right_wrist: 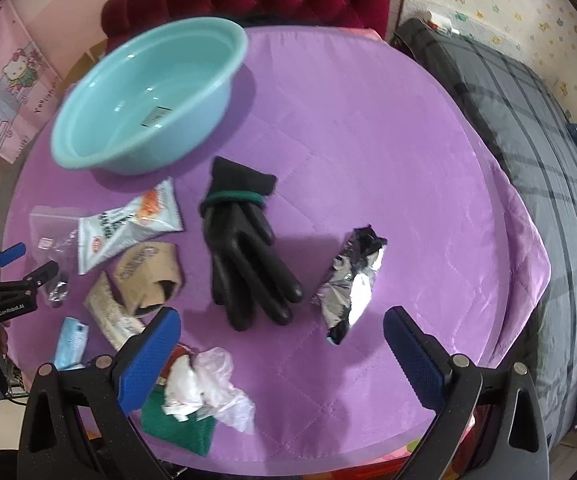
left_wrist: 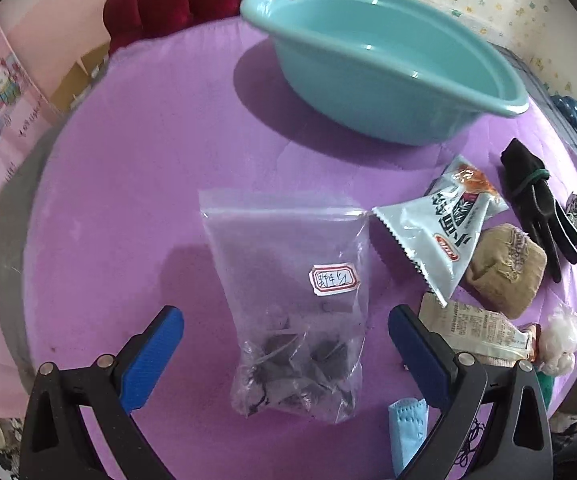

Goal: Organize soft objects
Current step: 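Grasp the zip bag with the left tool while the right tool grasps the foil wrapper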

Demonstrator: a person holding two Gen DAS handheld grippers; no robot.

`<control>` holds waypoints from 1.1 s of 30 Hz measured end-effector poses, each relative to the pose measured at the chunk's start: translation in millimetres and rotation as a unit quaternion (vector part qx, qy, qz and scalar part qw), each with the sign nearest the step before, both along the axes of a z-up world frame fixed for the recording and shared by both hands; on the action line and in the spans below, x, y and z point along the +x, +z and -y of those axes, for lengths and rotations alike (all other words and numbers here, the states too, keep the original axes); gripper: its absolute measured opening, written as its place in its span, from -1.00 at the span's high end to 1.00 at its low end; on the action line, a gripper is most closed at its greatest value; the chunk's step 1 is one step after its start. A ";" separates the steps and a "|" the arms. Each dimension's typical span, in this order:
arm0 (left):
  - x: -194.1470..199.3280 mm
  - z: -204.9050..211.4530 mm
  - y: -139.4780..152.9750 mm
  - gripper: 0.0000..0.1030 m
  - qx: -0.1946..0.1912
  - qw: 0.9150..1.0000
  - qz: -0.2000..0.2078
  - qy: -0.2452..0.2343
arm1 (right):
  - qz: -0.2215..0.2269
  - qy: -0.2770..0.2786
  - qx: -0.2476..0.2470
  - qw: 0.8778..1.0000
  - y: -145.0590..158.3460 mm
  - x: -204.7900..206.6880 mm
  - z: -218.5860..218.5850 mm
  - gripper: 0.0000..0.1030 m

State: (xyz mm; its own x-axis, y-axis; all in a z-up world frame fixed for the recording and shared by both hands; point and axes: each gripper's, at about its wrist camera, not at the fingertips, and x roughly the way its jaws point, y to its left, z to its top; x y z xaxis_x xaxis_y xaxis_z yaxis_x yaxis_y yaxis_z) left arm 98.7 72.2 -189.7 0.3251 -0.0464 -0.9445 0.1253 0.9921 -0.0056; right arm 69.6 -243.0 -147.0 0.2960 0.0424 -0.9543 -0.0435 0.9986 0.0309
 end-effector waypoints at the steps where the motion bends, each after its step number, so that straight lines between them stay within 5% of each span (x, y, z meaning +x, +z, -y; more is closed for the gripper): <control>1: 1.1 -0.6 -2.4 -1.00 -0.001 1.000 -0.003 0.000 | -0.004 -0.004 -0.002 1.000 -2.7 1.4 2.9 -1.00; 5: 5.2 -1.5 -8.8 -0.89 0.003 1.000 -0.005 -0.008 | -0.015 -0.019 -0.011 1.000 -16.1 9.6 14.2 -0.99; 9: 8.8 -0.9 -16.0 -0.12 0.010 1.000 -0.015 -0.015 | -0.019 -0.031 -0.014 0.999 -26.9 18.5 23.7 -1.00; 12: 9.0 -0.5 -13.6 0.14 0.006 1.000 -0.012 -0.019 | -0.019 -0.038 -0.018 0.999 -32.5 27.8 30.4 -1.00; 22: 6.2 -1.8 -0.9 0.20 0.011 1.000 -0.007 -0.001 | -0.031 -0.062 -0.016 0.997 -56.1 53.3 49.2 -0.98; 25: 2.7 -0.4 3.1 0.20 0.015 1.000 -0.003 0.003 | -0.040 -0.065 -0.015 0.997 -67.0 60.7 52.8 -0.63; 29: -2.2 3.5 12.1 0.20 0.014 1.000 -0.001 0.010 | -0.052 -0.054 -0.013 0.997 -81.1 66.5 52.1 -0.41; 31: -4.3 3.7 14.9 0.20 0.013 1.000 0.001 0.012 | -0.058 -0.046 -0.015 0.997 -86.4 68.0 49.9 0.10; 33: -8.0 4.6 20.9 0.20 0.010 1.000 0.004 0.016 | -0.047 -0.032 -0.018 0.998 -85.0 66.8 45.5 0.37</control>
State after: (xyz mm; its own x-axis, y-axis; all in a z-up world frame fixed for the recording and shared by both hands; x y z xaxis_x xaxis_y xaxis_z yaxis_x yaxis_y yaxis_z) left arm 90.7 67.6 -168.8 0.3331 -0.0179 -0.9427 0.0936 0.9955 0.0141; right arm 136.4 -288.5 -232.0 0.2064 -0.0081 -0.9784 0.0218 0.9998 -0.0037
